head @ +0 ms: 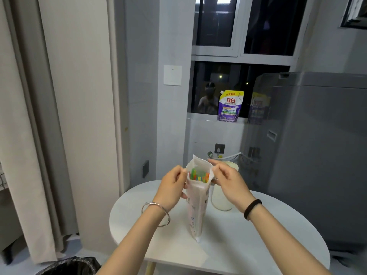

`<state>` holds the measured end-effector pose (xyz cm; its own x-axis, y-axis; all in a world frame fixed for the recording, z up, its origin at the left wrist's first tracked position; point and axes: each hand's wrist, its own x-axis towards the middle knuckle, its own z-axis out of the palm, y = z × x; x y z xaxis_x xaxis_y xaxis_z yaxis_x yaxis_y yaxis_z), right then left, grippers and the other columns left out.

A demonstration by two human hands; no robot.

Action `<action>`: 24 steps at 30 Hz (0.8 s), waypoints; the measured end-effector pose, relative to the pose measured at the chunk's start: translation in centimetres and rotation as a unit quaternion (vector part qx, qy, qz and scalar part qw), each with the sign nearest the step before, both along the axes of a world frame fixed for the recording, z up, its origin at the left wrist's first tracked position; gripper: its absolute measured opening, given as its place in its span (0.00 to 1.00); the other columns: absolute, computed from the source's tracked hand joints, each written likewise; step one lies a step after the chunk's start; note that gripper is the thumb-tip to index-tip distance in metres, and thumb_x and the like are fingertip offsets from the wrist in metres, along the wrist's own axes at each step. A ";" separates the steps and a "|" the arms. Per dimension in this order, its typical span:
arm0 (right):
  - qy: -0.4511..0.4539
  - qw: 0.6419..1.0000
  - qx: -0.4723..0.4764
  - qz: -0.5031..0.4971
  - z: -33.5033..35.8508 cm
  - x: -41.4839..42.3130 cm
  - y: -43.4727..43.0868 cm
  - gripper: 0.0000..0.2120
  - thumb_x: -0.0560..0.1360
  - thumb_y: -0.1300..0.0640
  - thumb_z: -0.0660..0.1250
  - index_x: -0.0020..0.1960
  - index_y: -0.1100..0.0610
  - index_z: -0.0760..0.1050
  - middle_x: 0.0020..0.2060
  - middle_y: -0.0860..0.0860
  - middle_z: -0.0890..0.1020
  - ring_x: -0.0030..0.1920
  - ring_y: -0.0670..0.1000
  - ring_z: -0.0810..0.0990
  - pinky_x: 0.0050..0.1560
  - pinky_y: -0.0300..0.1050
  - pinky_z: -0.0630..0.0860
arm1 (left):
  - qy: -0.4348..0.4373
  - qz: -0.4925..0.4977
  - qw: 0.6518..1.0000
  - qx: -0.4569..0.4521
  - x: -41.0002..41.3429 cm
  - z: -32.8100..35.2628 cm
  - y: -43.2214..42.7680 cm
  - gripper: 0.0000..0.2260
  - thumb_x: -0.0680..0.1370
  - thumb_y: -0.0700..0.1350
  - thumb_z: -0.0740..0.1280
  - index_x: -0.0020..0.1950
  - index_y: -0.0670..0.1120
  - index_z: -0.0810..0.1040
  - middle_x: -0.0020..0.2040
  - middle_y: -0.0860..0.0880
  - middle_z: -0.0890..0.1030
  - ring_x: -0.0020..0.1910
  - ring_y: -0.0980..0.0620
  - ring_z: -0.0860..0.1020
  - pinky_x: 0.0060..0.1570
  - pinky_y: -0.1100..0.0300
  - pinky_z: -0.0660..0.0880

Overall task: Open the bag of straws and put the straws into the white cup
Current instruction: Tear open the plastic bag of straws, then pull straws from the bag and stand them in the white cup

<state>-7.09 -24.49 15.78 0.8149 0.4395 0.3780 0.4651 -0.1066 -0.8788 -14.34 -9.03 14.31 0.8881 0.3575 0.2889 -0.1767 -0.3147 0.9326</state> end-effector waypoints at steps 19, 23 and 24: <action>-0.220 0.950 -0.219 0.040 2.3 0.8 0.3 0.12 0.80 0.58 0.56 0.42 0.61 0.72 0.63 0.48 0.76 0.56 0.42 0.74 0.54 0.32 0.71 | 0.264 -0.200 0.774 -0.540 1.0 -0.4 0.1 0.27 0.70 0.61 0.70 0.56 0.40 0.77 0.51 0.35 0.82 0.56 0.33 0.78 0.37 0.40 0.82; -0.263 0.947 -0.183 0.032 3.1 0.8 0.2 0.13 0.81 0.56 0.55 0.45 0.62 0.73 0.64 0.46 0.75 0.58 0.41 0.73 0.56 0.31 0.72 | 0.235 -0.228 0.680 -0.656 0.9 -0.1 -0.2 0.33 0.57 0.49 0.77 0.57 0.34 0.77 0.56 0.27 0.74 0.58 0.27 0.74 0.33 0.40 0.81; -0.280 0.942 -0.184 0.034 3.2 0.7 0.3 0.12 0.81 0.56 0.55 0.45 0.61 0.74 0.64 0.44 0.74 0.58 0.40 0.72 0.57 0.32 0.72 | 0.225 -0.238 0.670 -0.666 0.9 0.1 -0.3 0.34 0.56 0.47 0.78 0.58 0.33 0.77 0.58 0.26 0.72 0.58 0.27 0.74 0.34 0.40 0.81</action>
